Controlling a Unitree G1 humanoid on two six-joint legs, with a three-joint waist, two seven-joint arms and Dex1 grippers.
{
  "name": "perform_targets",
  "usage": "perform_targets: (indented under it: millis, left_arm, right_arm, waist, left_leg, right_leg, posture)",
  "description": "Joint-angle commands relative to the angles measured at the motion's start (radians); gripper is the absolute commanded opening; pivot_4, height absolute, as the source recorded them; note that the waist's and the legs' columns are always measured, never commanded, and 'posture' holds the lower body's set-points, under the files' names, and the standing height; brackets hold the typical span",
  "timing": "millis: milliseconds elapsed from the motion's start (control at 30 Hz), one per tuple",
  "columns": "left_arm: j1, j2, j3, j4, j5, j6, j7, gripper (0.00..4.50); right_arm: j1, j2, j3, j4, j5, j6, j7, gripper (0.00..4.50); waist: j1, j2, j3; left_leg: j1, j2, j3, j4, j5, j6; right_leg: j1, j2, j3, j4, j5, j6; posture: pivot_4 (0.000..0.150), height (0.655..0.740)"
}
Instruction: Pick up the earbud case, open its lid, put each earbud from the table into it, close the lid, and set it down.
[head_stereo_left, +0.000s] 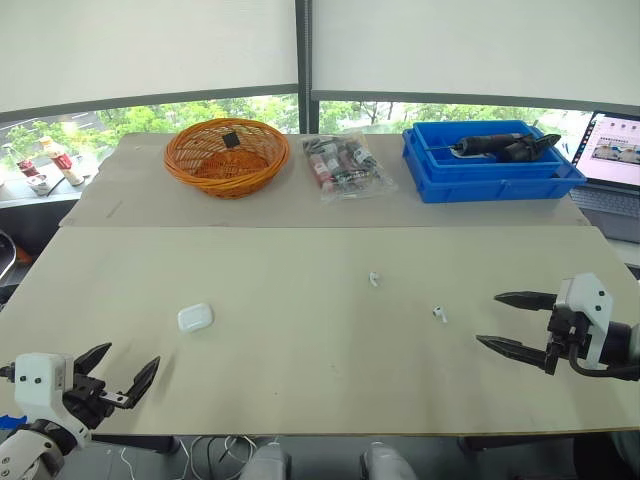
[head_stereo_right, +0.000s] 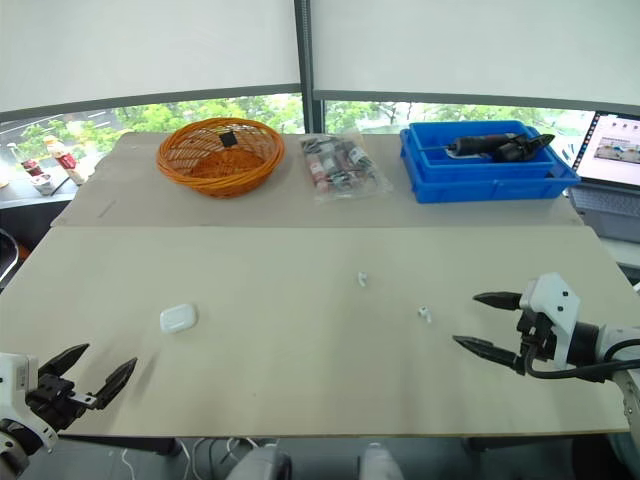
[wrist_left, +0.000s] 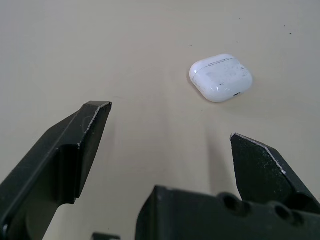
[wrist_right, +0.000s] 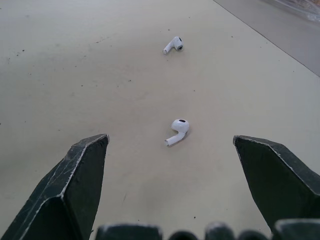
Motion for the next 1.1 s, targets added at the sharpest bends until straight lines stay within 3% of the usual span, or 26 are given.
perform_targets:
  millis: [33,400,900,1100]
  left_arm:
    - [0.008,-0.003,0.009,-0.033,-0.001,-0.019,-0.012,4.5]
    - [0.004,0.004,-0.005,-0.036,0.022,0.004,-0.01,4.5]
    - [0.046,-0.038,0.008,-0.063,-0.052,-0.095,-0.117,4.5]
    - [0.048,-0.194,-0.063,-0.154,0.049,-0.11,0.078,4.5]
  right_arm:
    - [-0.016,-0.007,-0.007,0.003,-0.005,-0.011,0.013,4.41]
    - [-0.009,-0.005,-0.012,0.014,-0.024,-0.022,0.032,4.41]
    - [-0.005,0.003,-0.017,0.059,-0.049,-0.055,0.026,4.41]
    - [-0.055,0.008,-0.015,-0.03,0.002,0.006,0.012,4.41]
  waist:
    - [0.0,0.0,0.0]
    - [0.0,0.0,0.0]
    - [-0.001,0.0,0.0]
    - [0.0,0.0,0.0]
  left_leg:
    - [0.0,0.0,0.0,0.0,0.0,0.0]
    - [0.0,0.0,0.0,0.0,0.0,0.0]
    - [0.0,0.0,0.001,0.0,0.0,0.0]
    - [0.0,0.0,0.001,0.001,0.0,0.0]
  right_leg:
    - [0.0,0.0,0.0,0.0,0.0,0.0]
    - [0.0,0.0,0.0,0.0,0.0,0.0]
    - [0.0,0.0,0.0,0.0,0.0,0.0]
    - [0.0,0.0,0.0,0.0,0.0,0.0]
  posture:
    - [0.15,0.74]
    - [0.15,0.74]
    - [0.15,0.74]
    - [0.15,0.74]
